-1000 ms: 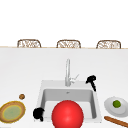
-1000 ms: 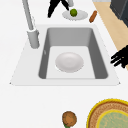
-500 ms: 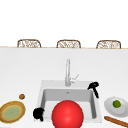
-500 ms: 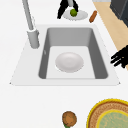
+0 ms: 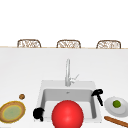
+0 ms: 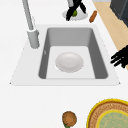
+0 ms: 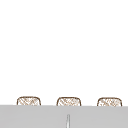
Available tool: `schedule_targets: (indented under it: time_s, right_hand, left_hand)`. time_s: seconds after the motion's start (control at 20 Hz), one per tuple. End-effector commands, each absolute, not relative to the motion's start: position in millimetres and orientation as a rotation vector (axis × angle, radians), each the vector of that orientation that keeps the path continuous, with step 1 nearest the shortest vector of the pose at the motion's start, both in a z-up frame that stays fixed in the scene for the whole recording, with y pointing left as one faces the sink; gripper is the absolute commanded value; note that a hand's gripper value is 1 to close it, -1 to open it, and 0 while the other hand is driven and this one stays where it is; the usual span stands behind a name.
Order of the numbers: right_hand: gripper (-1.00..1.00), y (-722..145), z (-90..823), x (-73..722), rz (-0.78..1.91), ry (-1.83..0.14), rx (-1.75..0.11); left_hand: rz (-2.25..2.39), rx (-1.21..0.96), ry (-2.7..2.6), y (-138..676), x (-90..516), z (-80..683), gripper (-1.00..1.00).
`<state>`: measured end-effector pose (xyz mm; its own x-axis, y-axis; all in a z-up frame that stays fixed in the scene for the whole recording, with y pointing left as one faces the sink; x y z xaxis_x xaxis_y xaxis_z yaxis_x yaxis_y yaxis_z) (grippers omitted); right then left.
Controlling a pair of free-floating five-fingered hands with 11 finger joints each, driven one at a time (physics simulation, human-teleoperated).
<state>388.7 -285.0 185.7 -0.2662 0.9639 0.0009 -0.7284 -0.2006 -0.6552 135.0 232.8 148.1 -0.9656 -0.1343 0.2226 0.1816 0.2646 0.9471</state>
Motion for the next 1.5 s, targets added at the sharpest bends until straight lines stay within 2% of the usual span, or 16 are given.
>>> schedule_targets:
  time_s: [0.0,0.45,0.65,0.95,1.45]
  right_hand:
    - [-1.00,-301.5,190.0,374.0,1.698,-0.658,-0.491]
    - [-1.00,-327.6,188.1,321.4,1.720,-0.597,-0.473]
    - [-1.00,-328.4,177.9,306.7,1.652,-0.583,-0.536]
    - [-1.00,-339.0,170.5,290.5,1.636,-0.508,-0.534]
    - [-1.00,-370.1,167.9,248.3,1.666,-0.536,-0.499]
  left_hand:
    - [-1.761,-0.044,-2.279,232.8,135.0,148.1,0.00]
    - [-1.761,-0.044,-2.279,232.8,135.0,148.1,0.00]
    - [-1.761,-0.044,-2.279,232.8,135.0,148.1,0.00]
    - [-1.761,-0.044,-2.279,232.8,135.0,148.1,0.00]
    - [-1.761,-0.044,-2.279,232.8,135.0,148.1,0.00]
